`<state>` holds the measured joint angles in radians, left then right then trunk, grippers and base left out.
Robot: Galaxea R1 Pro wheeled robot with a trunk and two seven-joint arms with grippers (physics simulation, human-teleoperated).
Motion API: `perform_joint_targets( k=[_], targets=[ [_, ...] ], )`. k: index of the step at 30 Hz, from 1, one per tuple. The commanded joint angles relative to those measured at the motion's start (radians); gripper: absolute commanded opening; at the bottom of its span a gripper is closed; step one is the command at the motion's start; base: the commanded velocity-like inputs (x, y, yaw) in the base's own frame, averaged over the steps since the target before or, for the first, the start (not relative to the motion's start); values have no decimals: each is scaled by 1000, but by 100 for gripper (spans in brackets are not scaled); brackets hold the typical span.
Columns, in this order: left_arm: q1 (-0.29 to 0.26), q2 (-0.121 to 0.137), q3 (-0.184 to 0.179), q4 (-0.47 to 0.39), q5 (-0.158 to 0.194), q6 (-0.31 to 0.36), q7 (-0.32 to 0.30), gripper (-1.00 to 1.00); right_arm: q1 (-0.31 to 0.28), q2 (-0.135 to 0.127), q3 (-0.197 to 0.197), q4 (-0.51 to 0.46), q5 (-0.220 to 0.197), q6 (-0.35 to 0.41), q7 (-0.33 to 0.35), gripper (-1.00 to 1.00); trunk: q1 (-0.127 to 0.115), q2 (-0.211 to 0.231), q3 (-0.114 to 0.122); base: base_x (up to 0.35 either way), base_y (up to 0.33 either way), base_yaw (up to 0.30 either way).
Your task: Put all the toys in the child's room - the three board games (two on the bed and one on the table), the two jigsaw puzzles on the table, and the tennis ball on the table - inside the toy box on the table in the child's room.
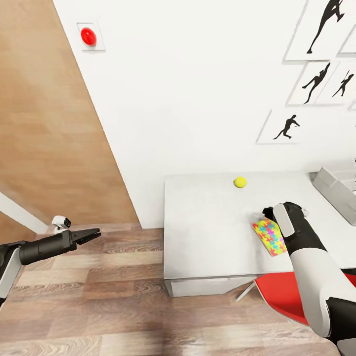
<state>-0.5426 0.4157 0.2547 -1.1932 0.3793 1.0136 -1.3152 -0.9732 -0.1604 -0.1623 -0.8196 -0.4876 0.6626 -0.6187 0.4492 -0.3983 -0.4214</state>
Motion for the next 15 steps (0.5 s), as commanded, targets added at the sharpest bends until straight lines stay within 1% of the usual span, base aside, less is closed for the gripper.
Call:
perform_joint_targets(
  k=[1, 4, 6, 12, 15],
  targets=[
    [0, 0, 0, 0, 3, 8, -1, 100, -1, 0, 1, -1, -11, 2, -8, 100, 1, -2, 0, 80, 0, -101],
    [0, 1, 0, 0, 3, 8, -1, 100, -1, 0, 0, -1, -12, 2, -8, 100, 1, -2, 4, 101, 0, -101],
    [0, 0, 0, 0, 4, 8, -1, 100, 0, -1, 0, -1, -12, 2, -7, 100, 1, -2, 7, 192, 0, -97],
    [0, 0, 0, 0, 4, 8, -1, 100, 0, -1, 0, -1, -14, 2, -7, 100, 1, -2, 9, 279, -5, -35],
    [0, -1, 0, 0, 4, 8, -1, 100, 0, -1, 0, 0, -14, 2, -7, 100, 1, -2, 9, 243, -88, -7]
  ],
)
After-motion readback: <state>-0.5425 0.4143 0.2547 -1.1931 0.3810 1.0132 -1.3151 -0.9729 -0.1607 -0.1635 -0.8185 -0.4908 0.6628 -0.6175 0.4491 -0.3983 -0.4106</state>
